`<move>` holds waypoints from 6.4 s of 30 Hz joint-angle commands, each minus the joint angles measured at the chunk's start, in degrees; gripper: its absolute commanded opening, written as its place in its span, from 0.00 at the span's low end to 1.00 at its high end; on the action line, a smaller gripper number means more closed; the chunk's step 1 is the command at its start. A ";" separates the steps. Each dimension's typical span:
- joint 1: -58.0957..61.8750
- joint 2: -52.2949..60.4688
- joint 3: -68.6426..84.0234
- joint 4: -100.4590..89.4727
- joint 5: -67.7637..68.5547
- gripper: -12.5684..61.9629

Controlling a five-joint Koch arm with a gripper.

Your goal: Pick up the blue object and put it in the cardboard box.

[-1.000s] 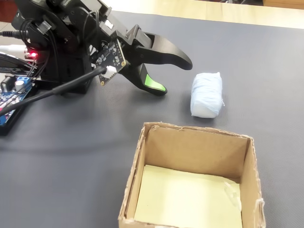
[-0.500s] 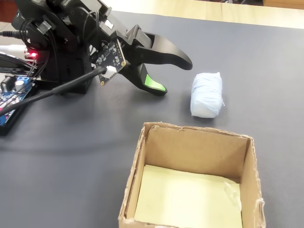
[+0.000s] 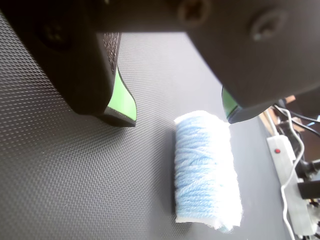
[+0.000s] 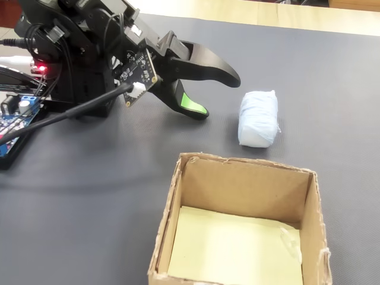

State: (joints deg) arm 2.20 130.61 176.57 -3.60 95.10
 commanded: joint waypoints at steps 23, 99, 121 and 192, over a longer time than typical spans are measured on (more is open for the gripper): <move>0.26 3.52 -19.34 8.17 -8.00 0.62; 44.38 -19.95 -52.47 11.60 -13.97 0.45; 34.63 -15.21 -47.11 7.65 -9.05 0.62; 4.92 4.92 2.11 5.98 0.44 0.63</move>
State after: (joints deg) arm 7.12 130.61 176.40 -3.25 95.01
